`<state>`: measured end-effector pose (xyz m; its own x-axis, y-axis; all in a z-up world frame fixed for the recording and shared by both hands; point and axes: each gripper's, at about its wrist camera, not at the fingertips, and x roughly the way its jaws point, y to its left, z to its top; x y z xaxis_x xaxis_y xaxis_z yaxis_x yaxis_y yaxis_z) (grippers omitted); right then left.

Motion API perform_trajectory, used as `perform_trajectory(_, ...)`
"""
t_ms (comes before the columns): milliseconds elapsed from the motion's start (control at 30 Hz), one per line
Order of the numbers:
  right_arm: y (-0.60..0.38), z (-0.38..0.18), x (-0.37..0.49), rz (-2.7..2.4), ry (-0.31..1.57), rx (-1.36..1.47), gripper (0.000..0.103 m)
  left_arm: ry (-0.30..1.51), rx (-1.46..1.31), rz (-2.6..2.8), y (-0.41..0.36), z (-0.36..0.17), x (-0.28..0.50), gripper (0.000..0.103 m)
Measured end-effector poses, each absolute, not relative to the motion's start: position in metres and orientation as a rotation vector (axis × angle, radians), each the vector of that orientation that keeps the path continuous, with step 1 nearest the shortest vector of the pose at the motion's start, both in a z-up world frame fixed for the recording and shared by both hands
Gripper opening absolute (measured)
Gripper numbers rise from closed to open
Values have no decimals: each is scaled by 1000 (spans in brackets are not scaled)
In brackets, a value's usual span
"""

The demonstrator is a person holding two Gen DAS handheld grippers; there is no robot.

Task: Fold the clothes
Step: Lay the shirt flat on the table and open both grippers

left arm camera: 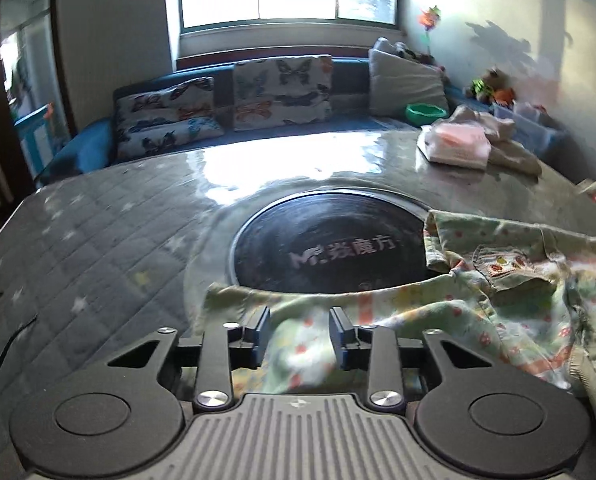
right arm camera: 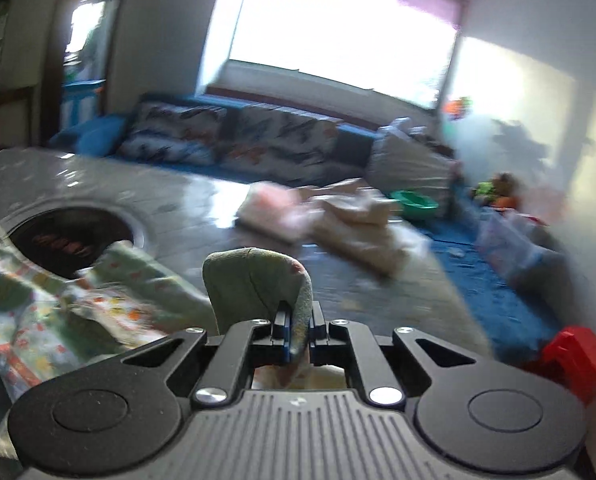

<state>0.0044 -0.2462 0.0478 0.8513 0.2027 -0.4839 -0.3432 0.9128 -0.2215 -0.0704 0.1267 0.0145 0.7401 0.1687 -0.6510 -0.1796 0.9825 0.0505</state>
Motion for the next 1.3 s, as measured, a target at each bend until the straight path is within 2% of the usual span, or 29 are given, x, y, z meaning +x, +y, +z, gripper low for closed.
perform_trajectory(167, -307, 47, -14, 97, 502, -266, 7, 740, 48, 156, 117, 1, -53, 44)
perform_trajectory(267, -339, 30, -14, -20, 585, -243, 8, 759, 96, 152, 113, -7, -47, 45)
perform_trajectory(400, -364, 8, -9, -95, 700, -189, 24, 779, 96, 156, 114, -8, -44, 45)
perform_trajectory(433, -368, 5, -9, -107, 709, -179, 24, 776, 97, 155, 113, -5, -44, 45)
perform_trajectory(467, -371, 6, -9, -118, 703, -167, 26, 769, 98, 152, 113, -2, -43, 46)
perform_trajectory(500, -371, 9, -10, -121, 686, -155, 34, 762, 98, 148, 112, 2, -42, 47)
perform_trajectory(567, -371, 17, -11, -121, 639, -139, 36, 750, 97, 131, 108, 9, -36, 47)
perform_trajectory(633, -367, 25, -7, -103, 598, -131, 44, 742, 101, 103, 100, 15, -28, 49)
perform_trajectory(767, -357, 30, 11, 13, 597, -63, 45, 745, 96, 49, 85, 21, -10, 56)
perform_trajectory(1067, -323, 3, 67, 197, 725, 58, 45, 801, 117, -79, 52, 8, 31, 56)
perform_trajectory(1300, -287, 6, 32, 432, 758, -136, 47, 818, 196, -178, 46, -3, -6, 58)
